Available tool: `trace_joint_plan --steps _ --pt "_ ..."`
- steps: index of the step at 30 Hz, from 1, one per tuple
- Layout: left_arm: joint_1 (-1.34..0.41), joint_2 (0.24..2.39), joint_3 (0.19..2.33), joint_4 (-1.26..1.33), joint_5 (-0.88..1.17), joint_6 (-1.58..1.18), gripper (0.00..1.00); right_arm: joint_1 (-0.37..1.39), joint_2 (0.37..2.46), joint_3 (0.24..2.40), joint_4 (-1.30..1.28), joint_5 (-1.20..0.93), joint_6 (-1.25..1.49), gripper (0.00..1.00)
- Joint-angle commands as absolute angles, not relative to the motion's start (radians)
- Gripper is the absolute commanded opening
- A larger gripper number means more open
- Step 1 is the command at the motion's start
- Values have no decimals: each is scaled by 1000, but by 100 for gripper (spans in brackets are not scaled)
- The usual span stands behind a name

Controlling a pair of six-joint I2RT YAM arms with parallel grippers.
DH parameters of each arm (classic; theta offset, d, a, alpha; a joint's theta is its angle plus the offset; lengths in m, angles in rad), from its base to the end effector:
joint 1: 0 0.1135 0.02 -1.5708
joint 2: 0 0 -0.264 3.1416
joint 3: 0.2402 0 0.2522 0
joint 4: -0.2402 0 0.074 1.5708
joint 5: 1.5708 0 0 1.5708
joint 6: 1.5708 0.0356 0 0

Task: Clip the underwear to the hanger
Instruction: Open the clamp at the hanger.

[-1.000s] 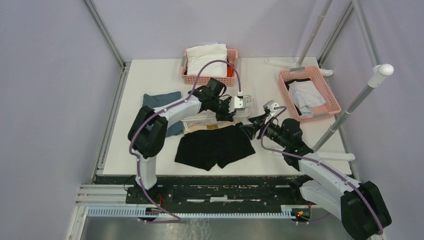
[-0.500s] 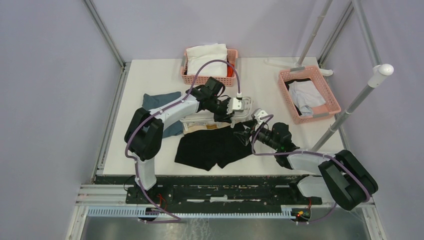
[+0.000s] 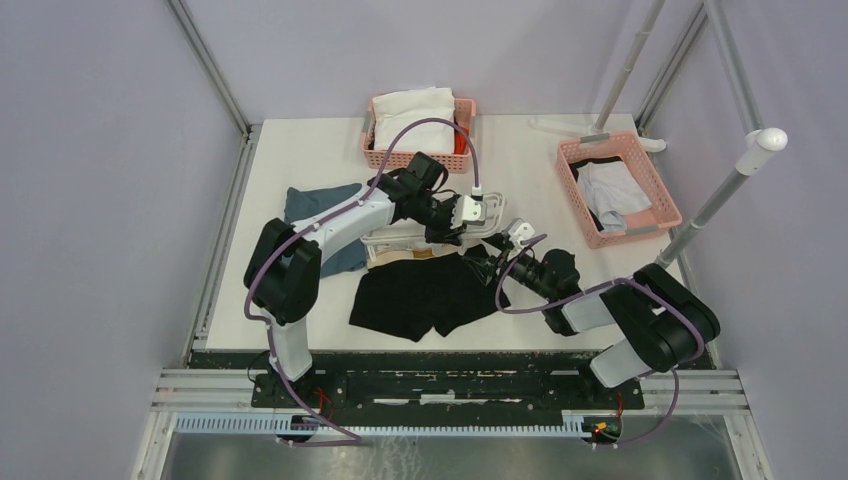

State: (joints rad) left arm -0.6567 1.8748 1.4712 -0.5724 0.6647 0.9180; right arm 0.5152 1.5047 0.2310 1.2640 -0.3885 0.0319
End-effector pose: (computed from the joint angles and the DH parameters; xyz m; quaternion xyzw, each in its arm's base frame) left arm 0.3074 -0.2647 0.2399 0.7078 0.5701 -0.2732 0.3153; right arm 0.2010 0.1293 0.1592 -0.2987 0.6444 0.3186 0.6277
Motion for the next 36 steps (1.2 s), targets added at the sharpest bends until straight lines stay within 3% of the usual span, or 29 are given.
trace_joint_plan --steps 1,10,22,36 --pt "-657 1795 1507 -540 710 973 3 518 1540 233 1441 -420 59 73" --pt "-656 1785 1510 -538 710 976 3 516 1581 272 1440 -392 49 72" --pt "-657 1766 1500 -539 718 983 3 516 1600 324 1443 -412 93 62" --pt "-657 1764 1496 -532 713 983 3 516 1597 339 1440 -389 128 41"
